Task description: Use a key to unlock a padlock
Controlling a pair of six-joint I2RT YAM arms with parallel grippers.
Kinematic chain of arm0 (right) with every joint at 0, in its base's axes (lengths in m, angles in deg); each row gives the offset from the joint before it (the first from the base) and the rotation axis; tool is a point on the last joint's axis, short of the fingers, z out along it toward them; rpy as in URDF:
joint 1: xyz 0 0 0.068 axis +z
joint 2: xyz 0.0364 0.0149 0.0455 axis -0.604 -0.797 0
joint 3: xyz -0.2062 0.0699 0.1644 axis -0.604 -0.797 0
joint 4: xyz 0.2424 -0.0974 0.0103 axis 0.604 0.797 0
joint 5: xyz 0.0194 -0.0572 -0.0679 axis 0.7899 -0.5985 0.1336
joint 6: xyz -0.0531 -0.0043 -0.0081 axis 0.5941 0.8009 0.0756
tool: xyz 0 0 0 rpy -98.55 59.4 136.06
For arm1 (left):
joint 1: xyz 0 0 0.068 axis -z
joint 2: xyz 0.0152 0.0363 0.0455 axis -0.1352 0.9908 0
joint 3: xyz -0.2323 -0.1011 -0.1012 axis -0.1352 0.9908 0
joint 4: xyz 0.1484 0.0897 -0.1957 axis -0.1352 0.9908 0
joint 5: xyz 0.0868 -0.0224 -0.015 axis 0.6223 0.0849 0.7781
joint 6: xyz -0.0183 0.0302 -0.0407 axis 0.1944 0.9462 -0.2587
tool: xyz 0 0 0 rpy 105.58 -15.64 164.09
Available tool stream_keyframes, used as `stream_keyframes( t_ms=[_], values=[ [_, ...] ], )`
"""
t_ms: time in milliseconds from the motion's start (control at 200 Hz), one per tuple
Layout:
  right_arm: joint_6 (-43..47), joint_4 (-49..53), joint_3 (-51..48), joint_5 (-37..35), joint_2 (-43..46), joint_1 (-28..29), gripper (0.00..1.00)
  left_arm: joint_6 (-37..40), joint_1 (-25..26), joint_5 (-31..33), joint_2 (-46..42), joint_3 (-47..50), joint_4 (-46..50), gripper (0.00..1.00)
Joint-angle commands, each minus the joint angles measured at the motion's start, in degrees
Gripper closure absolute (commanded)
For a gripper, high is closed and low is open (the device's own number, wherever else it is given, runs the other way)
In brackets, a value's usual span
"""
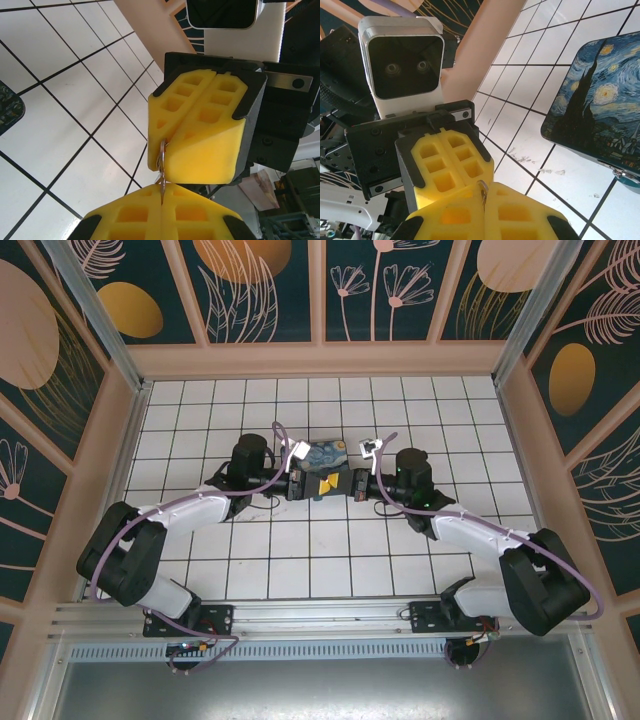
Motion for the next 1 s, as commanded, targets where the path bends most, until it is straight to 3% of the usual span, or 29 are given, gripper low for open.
stream_keyframes(
  t_ms=[0, 100, 160, 325, 445, 691, 996],
  values=[
    [-1.87, -3.62, -1.46, -2.07, 1.79, 0.38, 1.00, -0.20, 0.24, 2.53, -0.68, -1.37, -0.71, 0.92],
    [-4.66, -3.12, -4.69, -7.48, 4.86, 0.42, 1.00, -1.39, 0.23, 5.77, -2.06, -0.68, -1.95, 0.77],
    [-6.81, -2.75, -6.83, -10.98, 7.35, 0.42, 1.00, -2.30, 0.24, 7.32, -2.96, -0.36, -2.54, 0.61],
    [-11.53, -1.95, -12.40, -19.49, 15.28, 0.60, 1.00, -5.46, 0.19, 10.86, -6.33, 0.74, -5.53, 0.45],
    [-15.89, -1.39, -15.67, -26.72, 21.23, 1.60, 1.00, -8.78, 0.25, 16.95, -9.66, 2.24, -6.26, 0.34],
    [-24.36, -7.19, -18.89, -41.75, 26.01, 9.19, 1.00, -23.20, 0.20, 27.64, -15.28, 7.91, -15.26, 0.28],
    [-27.31, -15.65, -13.62, -54.35, 15.73, 20.20, 1.00, -39.78, 0.25, 34.20, -18.14, 14.14, -26.61, 0.29]
  ],
)
